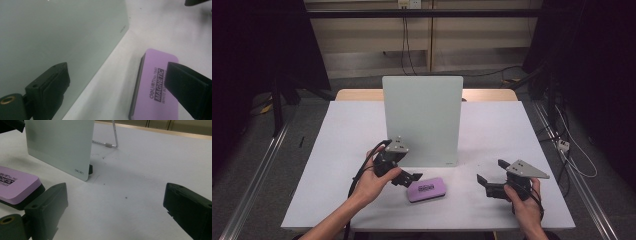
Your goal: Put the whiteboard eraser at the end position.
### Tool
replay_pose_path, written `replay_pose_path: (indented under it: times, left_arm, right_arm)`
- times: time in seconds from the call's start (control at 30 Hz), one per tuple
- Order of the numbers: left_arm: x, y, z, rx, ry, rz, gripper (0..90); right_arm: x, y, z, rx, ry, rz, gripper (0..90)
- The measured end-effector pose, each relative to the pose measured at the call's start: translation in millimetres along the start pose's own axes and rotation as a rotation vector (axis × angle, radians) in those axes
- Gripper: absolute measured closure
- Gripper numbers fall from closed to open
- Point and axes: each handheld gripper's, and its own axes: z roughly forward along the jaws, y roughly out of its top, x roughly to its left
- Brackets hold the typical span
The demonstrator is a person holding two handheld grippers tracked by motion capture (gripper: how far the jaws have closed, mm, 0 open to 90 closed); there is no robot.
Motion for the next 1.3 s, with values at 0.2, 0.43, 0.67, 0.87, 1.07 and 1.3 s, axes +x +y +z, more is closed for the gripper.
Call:
replay_pose_path:
  times: [0.2, 0.43, 0.67, 0.87, 1.07, 1.3]
  left_arm:
    - [10.0, -15.6, -8.9, -0.019, 0.003, -0.049, 6.5]
    - [21.8, -30.9, -23.9, -0.045, 0.059, -0.078, 6.3]
    - [31.2, -46.9, -41.3, -0.101, 0.149, -0.112, 6.0]
    - [37.2, -61.3, -57.9, -0.167, 0.169, -0.188, 6.1]
    - [36.8, -78.6, -65.8, -0.133, 0.174, -0.18, 6.1]
    - [40.3, -100.4, -73.3, -0.16, 0.215, -0.229, 6.1]
  right_arm:
    - [-0.2, -0.8, -1.4, 0.002, -0.004, 0.0, 5.7]
    - [0.4, -0.8, -1.1, 0.004, -0.006, -0.001, 5.7]
    - [0.1, -0.9, -0.9, 0.006, -0.008, 0.002, 5.7]
    - [0.5, -0.9, -0.6, 0.006, -0.006, 0.005, 5.7]
    - [0.5, -1.2, -0.5, 0.008, -0.007, 0.003, 5.7]
    - [0.3, -1.7, -1.2, 0.011, -0.012, 0.002, 5.6]
